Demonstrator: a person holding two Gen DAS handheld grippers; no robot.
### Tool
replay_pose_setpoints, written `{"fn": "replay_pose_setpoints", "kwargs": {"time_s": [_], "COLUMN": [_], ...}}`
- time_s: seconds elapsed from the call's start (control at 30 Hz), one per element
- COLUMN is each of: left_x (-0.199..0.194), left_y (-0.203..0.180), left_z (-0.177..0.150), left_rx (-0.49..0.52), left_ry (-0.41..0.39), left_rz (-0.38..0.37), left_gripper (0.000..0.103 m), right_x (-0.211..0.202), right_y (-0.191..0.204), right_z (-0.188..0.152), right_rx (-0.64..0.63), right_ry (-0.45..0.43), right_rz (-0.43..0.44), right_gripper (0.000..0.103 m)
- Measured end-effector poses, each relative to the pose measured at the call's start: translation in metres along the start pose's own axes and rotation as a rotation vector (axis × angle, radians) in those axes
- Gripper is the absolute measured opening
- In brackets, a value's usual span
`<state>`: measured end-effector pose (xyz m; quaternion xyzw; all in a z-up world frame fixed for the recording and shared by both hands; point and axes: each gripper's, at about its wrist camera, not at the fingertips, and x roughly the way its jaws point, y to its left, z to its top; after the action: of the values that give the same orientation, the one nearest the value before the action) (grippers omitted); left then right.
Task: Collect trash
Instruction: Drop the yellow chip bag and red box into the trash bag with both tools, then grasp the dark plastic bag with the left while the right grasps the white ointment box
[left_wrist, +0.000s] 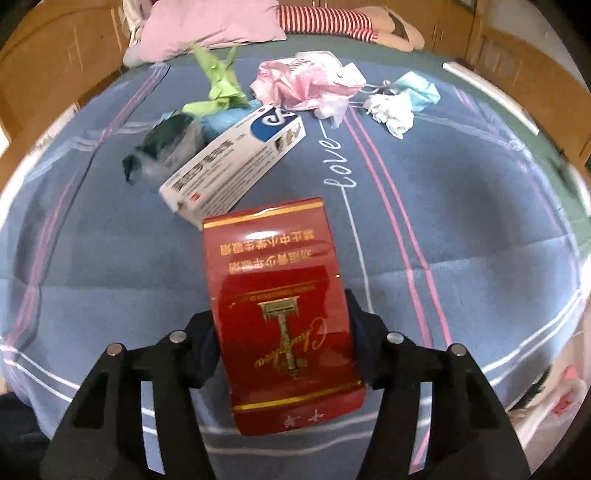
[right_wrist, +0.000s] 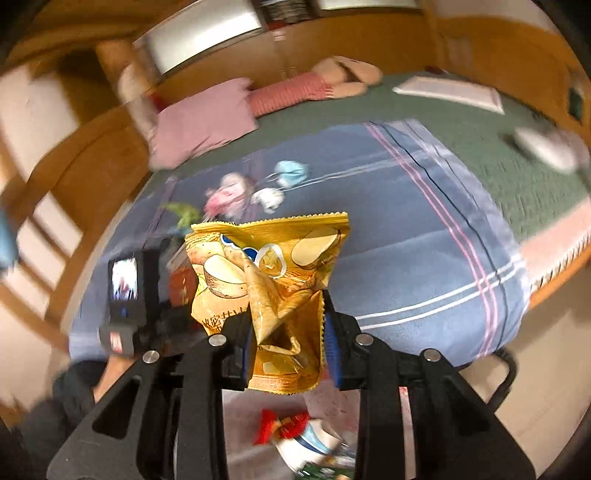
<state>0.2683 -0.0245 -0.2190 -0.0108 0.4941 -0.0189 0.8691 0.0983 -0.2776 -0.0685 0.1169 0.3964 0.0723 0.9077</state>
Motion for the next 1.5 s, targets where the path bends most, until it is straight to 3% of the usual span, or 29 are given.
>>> {"fn": "replay_pose_setpoints", "kwargs": {"time_s": [0.1, 0.17, 0.23, 0.3, 0.4, 0.5, 0.53, 0.6, 0.67, 0.77, 0.87, 0.9, 1.0, 1.03, 1.07, 1.13, 1.2, 1.33, 1.4, 1.5], "left_x": [-0.028, -0.061, -0.085, -0.105, -0.129, -0.141, -0.141, -0.143, -0.144, -0.139, -0.138, -0.131, -0.101, -0.083, -0.066, -0.030, -0.005, 0.050, 0.058, 0.058], "left_y": [0.014, 0.014, 0.010, 0.002, -0.022, -0.057, -0.064, -0.082, -0.090, -0.086, -0.055, -0.038, 0.017, 0.048, 0.079, 0.139, 0.165, 0.168, 0.156, 0.144], "left_z": [-0.001, -0.004, -0.011, -0.021, -0.043, -0.075, -0.082, -0.107, -0.121, -0.118, -0.085, -0.063, 0.004, 0.033, 0.058, 0.087, 0.095, 0.105, 0.106, 0.105], "left_rx": [-0.053, -0.007, 0.063, 0.157, 0.370, 0.592, 0.641, 0.773, 0.841, 0.865, 0.759, 0.682, 0.374, 0.200, 0.015, -0.338, -0.499, -0.508, -0.446, -0.353], "left_ry": [-0.055, -0.129, -0.145, -0.147, -0.080, 0.018, 0.041, 0.091, 0.064, 0.012, -0.128, -0.180, -0.213, -0.199, -0.180, -0.149, -0.115, 0.045, 0.061, 0.050], "left_rz": [-0.117, -0.172, -0.245, -0.325, -0.514, -0.678, -0.716, -0.805, -0.787, -0.680, -0.550, -0.457, -0.207, -0.149, -0.148, -0.249, -0.286, -0.302, -0.305, -0.248], "left_gripper": [0.058, 0.058, 0.059, 0.059, 0.060, 0.063, 0.068, 0.097, 0.098, 0.098, 0.098, 0.098, 0.098, 0.098, 0.098, 0.098, 0.098, 0.098, 0.095, 0.066], "right_x": [-0.011, -0.004, 0.008, 0.012, -0.014, -0.047, -0.059, -0.071, -0.072, -0.061, -0.043, -0.038, -0.023, -0.017, -0.010, -0.001, 0.007, 0.022, 0.028, 0.040], "right_y": [0.010, 0.012, 0.010, 0.003, -0.025, -0.063, -0.077, -0.098, -0.103, -0.106, -0.108, -0.106, -0.099, -0.096, -0.093, -0.087, -0.081, -0.069, -0.064, -0.053], "right_z": [-0.018, -0.042, -0.064, -0.079, -0.064, -0.038, -0.031, -0.023, -0.018, -0.022, -0.032, -0.035, -0.043, -0.044, -0.045, -0.045, -0.042, -0.034, -0.028, -0.016], "right_rx": [-0.121, -0.191, -0.223, -0.230, -0.096, 0.119, 0.199, 0.296, 0.321, 0.337, 0.352, 0.357, 0.363, 0.362, 0.357, 0.345, 0.335, 0.317, 0.323, 0.327], "right_ry": [0.065, 0.185, 0.307, 0.362, 0.222, 0.047, -0.016, -0.077, -0.080, -0.056, -0.012, 0.000, 0.030, 0.040, 0.055, 0.074, 0.081, 0.093, 0.086, 0.079], "right_rz": [0.024, 0.049, 0.053, 0.015, 0.021, 0.044, 0.051, 0.043, 0.027, 0.004, 0.011, 0.013, 0.036, 0.043, 0.047, 0.049, 0.050, 0.059, 0.076, 0.109], "right_gripper": [0.032, 0.034, 0.039, 0.062, 0.081, 0.089, 0.090, 0.092, 0.092, 0.092, 0.092, 0.092, 0.092, 0.092, 0.092, 0.092, 0.092, 0.092, 0.092, 0.092]}}
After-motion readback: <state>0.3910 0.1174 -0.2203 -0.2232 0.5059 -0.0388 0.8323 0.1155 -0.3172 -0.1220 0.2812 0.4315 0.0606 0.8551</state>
